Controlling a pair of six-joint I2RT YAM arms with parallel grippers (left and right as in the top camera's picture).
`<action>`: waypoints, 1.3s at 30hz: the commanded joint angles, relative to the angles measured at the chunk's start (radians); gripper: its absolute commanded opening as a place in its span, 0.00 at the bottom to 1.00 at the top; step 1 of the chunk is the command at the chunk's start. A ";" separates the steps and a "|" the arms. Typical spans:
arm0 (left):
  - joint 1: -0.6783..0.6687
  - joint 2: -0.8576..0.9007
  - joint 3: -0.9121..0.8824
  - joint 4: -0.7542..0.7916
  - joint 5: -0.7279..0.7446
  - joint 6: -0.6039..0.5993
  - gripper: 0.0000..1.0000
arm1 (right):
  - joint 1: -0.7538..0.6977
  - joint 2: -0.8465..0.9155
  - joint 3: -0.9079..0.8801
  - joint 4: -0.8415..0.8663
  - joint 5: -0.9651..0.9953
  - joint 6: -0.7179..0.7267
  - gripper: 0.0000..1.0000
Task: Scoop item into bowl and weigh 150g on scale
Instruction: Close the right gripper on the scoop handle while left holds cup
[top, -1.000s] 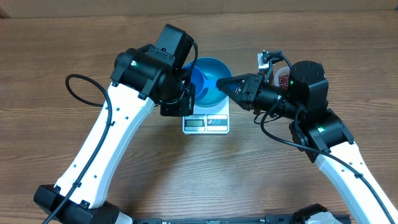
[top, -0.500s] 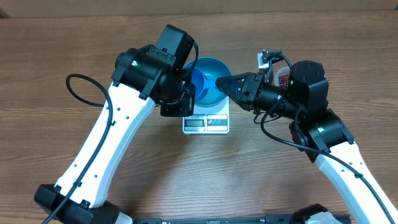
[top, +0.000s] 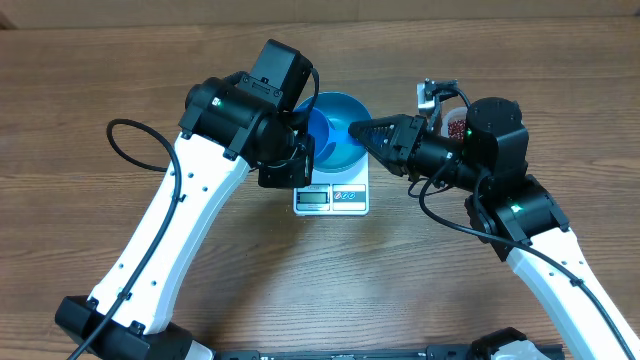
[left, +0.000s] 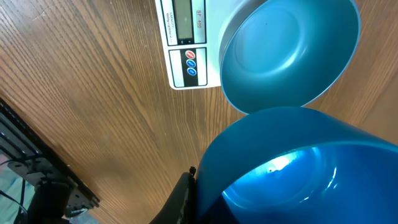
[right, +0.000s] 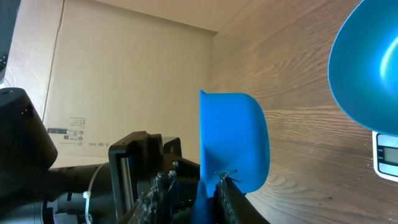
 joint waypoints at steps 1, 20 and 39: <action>-0.008 0.005 0.014 -0.003 0.008 -0.013 0.04 | 0.006 -0.007 0.020 0.002 0.015 0.000 0.23; -0.027 0.005 0.014 0.002 0.015 -0.014 0.04 | 0.006 -0.003 0.020 -0.002 0.014 0.000 0.19; -0.027 0.005 0.014 0.004 -0.004 -0.032 0.04 | 0.006 -0.003 0.020 -0.031 0.015 0.000 0.14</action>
